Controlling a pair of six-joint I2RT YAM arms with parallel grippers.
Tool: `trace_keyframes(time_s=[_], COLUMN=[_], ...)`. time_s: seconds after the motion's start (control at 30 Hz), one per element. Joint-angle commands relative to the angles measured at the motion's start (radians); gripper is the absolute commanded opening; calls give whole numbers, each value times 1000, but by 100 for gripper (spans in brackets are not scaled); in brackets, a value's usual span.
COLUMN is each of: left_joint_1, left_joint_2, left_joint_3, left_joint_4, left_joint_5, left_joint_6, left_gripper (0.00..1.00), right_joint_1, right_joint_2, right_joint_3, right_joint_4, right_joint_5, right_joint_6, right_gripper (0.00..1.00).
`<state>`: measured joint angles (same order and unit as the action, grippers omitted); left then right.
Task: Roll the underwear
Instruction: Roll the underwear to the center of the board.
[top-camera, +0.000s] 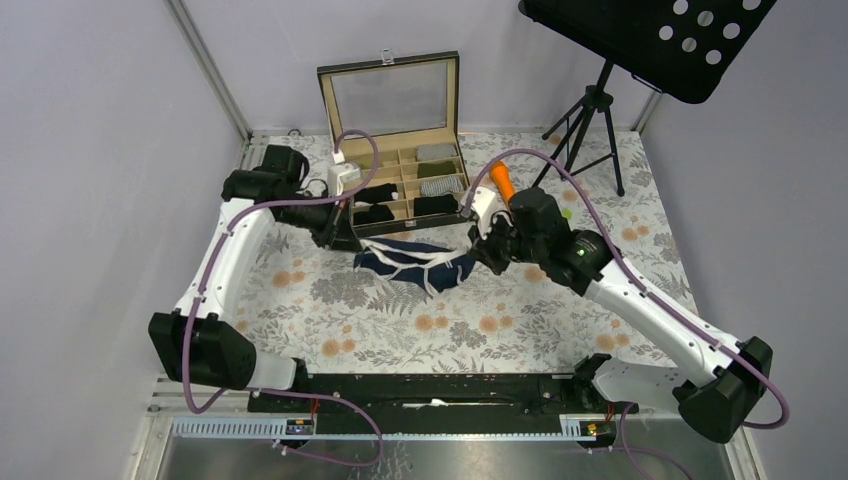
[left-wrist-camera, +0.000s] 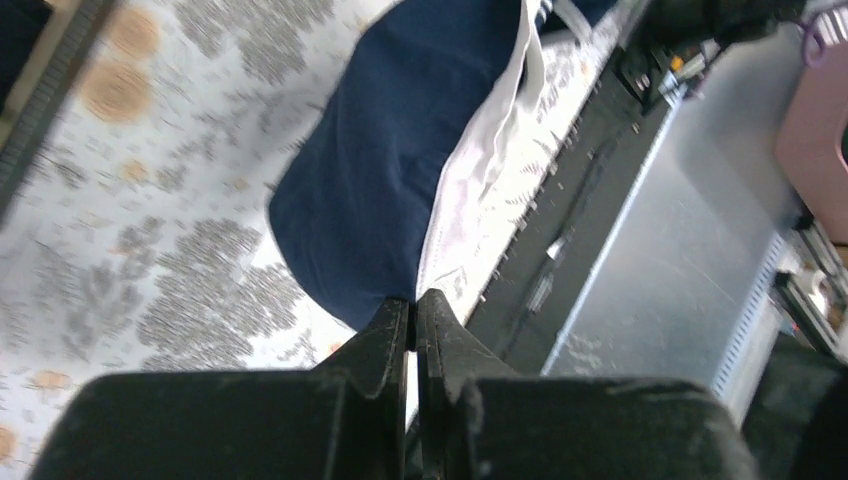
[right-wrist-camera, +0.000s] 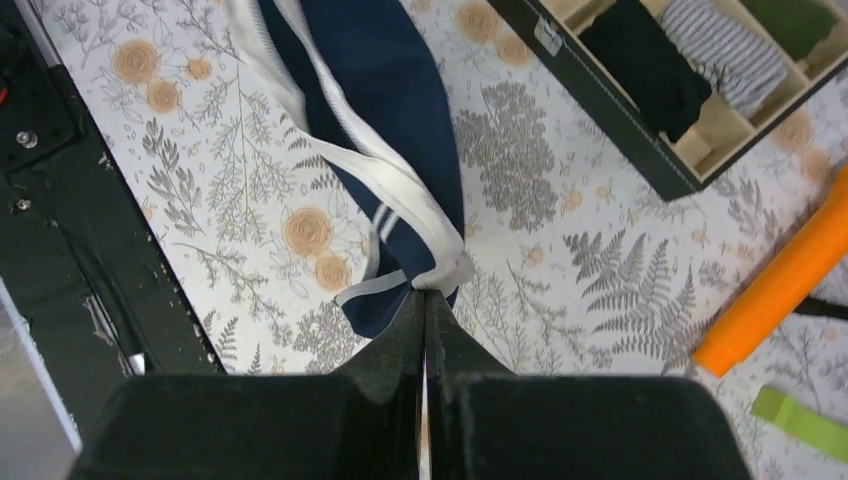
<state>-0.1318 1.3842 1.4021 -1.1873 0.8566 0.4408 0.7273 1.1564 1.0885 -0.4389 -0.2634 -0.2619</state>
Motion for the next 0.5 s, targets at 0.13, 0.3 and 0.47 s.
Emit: trace_keyframes(time_s=[0.13,0.3,0.47], left_joint_1=[-5,-194,-375], left_joint_2=[-60,-133,-174], left_joint_3=[-25,-3,-84], left_joint_4=[-268,-266,-59], left_joint_5=[98,127,118], left_joint_6=[215,182,-75], left_gripper=[0,0,0], right_joint_1=[-24,-24,-26], right_joint_2=[-129,-171,-204], right_joint_3=[-33,-27,-80], right_joint_4=[-136,-243,-240], right_joint_5=[-175,-375,-339], right_joint_6=[33,141,200], right_gripper=[0,0,0])
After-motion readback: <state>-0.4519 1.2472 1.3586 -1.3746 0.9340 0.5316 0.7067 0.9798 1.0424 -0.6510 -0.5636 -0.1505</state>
